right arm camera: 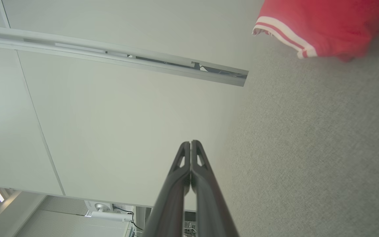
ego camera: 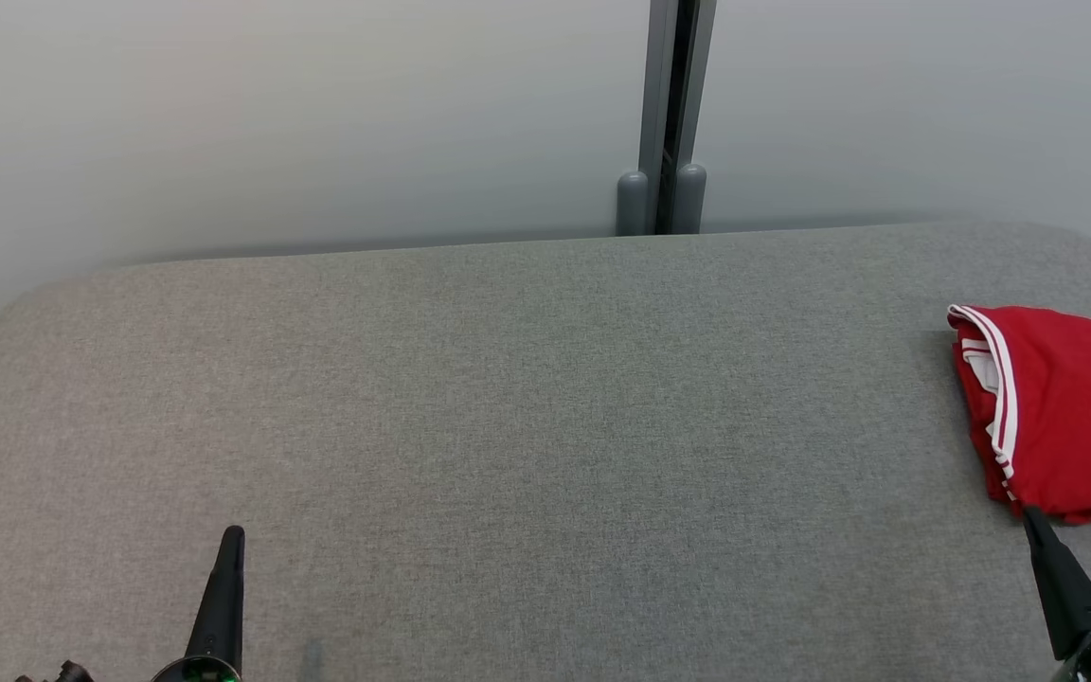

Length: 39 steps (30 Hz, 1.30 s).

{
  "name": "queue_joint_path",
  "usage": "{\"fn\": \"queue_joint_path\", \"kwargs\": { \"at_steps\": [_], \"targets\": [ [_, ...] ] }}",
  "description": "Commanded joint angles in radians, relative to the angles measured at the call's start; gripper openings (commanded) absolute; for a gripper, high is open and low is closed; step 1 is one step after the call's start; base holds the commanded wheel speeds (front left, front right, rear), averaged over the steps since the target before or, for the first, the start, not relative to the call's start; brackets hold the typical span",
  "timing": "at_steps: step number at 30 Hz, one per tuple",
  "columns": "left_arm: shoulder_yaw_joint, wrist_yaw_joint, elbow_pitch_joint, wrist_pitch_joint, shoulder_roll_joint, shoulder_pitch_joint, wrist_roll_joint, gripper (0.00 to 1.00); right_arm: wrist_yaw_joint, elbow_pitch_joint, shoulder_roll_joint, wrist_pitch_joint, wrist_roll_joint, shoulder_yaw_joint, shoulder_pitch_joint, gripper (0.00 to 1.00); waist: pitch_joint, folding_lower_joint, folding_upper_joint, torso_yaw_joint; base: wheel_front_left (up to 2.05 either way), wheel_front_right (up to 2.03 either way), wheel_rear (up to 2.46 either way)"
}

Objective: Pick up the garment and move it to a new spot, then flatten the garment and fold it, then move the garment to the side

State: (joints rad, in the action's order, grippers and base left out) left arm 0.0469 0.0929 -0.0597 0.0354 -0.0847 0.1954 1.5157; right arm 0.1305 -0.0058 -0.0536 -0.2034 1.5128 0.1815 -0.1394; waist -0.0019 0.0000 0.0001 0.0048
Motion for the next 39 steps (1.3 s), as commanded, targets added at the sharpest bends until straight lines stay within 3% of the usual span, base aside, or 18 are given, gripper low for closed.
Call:
{"fn": "queue_joint_path", "kwargs": {
  "at_steps": [1, 20, 39],
  "targets": [
    [-0.011, 0.011, -0.010, -0.005, 0.000, -0.001, 0.021, 0.00, 0.000, 0.002, -0.005, -0.007, 0.026, 0.004, -0.008, 0.00, 0.000, 0.0000, -0.0001, 0.000, 0.00, 0.00, 0.00],
    [-0.038, 0.042, -0.016, -0.023, 0.030, 0.019, 0.115, 0.00, 0.000, 0.004, -0.004, -0.030, 0.151, 0.018, -0.013, 0.00, 0.004, 0.0000, -0.0001, -0.005, 0.00, 0.00, 0.00],
    [-0.040, 0.043, -0.015, -0.023, 0.032, 0.019, 0.111, 0.00, 0.000, 0.004, -0.001, -0.033, 0.143, 0.020, -0.012, 0.00, 0.004, 0.0000, -0.0001, -0.005, 0.00, 0.00, 0.00]
  ]
}}
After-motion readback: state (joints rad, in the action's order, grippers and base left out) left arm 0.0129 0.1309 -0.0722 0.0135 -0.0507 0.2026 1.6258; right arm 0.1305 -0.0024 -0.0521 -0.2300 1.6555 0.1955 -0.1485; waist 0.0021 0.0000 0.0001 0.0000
